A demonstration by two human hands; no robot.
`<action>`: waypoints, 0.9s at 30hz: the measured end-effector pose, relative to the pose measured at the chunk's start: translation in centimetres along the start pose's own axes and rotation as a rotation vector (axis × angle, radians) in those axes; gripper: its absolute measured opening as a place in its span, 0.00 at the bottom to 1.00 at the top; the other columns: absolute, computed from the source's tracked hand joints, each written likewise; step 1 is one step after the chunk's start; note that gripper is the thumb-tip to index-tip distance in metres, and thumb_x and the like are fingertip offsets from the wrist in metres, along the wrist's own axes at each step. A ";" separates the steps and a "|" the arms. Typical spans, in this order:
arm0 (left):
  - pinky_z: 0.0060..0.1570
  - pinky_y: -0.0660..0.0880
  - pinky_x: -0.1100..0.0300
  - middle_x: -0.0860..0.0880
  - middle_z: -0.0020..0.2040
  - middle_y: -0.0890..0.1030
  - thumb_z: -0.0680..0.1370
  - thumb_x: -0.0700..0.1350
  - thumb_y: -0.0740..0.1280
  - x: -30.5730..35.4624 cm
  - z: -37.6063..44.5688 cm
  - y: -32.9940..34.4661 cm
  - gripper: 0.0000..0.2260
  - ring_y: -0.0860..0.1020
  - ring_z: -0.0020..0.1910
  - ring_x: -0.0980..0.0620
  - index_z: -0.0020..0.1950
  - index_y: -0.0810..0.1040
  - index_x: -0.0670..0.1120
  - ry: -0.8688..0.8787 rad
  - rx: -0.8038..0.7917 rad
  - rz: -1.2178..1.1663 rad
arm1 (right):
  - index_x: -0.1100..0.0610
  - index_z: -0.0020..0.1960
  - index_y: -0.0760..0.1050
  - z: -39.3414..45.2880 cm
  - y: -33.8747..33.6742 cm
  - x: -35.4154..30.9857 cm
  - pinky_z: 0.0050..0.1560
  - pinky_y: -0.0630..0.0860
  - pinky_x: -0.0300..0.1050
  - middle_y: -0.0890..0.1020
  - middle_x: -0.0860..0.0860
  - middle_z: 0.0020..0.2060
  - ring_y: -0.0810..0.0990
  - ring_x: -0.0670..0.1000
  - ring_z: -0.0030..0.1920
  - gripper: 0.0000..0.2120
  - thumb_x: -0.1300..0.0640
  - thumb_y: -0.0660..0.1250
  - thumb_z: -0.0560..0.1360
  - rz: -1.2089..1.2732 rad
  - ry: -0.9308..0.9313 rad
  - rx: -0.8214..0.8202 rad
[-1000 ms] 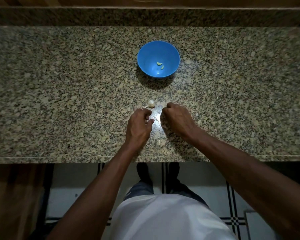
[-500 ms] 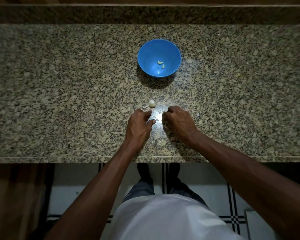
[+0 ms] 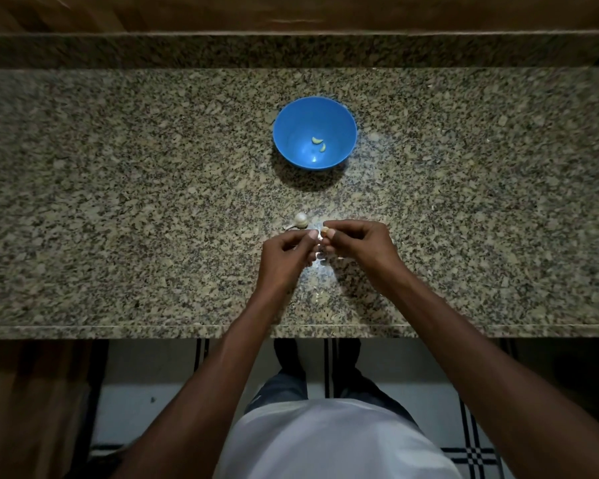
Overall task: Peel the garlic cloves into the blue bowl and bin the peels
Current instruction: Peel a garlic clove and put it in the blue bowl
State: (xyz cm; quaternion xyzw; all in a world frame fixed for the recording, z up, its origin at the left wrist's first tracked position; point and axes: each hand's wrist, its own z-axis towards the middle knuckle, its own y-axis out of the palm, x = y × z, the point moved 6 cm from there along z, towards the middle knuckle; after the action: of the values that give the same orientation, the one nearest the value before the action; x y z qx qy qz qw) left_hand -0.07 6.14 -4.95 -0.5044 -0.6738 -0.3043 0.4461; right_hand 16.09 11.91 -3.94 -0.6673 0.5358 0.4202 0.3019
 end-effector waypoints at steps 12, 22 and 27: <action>0.50 0.83 0.61 0.42 0.48 0.88 0.77 0.40 0.76 -1.0 -0.2 0.7 0.09 0.85 0.45 0.52 0.55 0.86 0.38 -0.200 0.105 -0.375 | 0.61 0.53 0.87 -0.2 0.9 0.4 0.55 0.85 0.55 0.89 0.55 0.46 0.89 0.55 0.50 0.09 0.61 0.79 0.74 -0.088 -0.081 0.011; 0.51 0.81 0.62 0.42 0.53 0.87 0.76 0.34 0.74 -1.3 -0.8 1.1 0.09 0.86 0.49 0.51 0.56 0.85 0.37 -0.258 0.119 -0.468 | 0.53 0.53 0.88 0.3 0.8 0.1 0.53 0.86 0.50 0.89 0.47 0.45 0.89 0.47 0.47 0.09 0.56 0.80 0.73 -0.246 -0.132 -0.018; 0.51 0.83 0.60 0.46 0.50 0.88 0.76 0.33 0.74 -1.3 -1.1 0.8 0.08 0.87 0.48 0.52 0.54 0.85 0.38 -0.270 0.085 -0.468 | 0.61 0.55 0.87 0.2 1.0 0.9 0.58 0.84 0.59 0.89 0.56 0.48 0.89 0.59 0.50 0.11 0.61 0.79 0.74 -0.086 -0.037 -0.074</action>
State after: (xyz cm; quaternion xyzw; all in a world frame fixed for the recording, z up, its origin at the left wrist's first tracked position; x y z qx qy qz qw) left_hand 1.13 4.89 -5.68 -0.3519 -0.8374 -0.3005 0.2909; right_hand 15.16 11.44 -4.83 -0.6923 0.4851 0.4388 0.3047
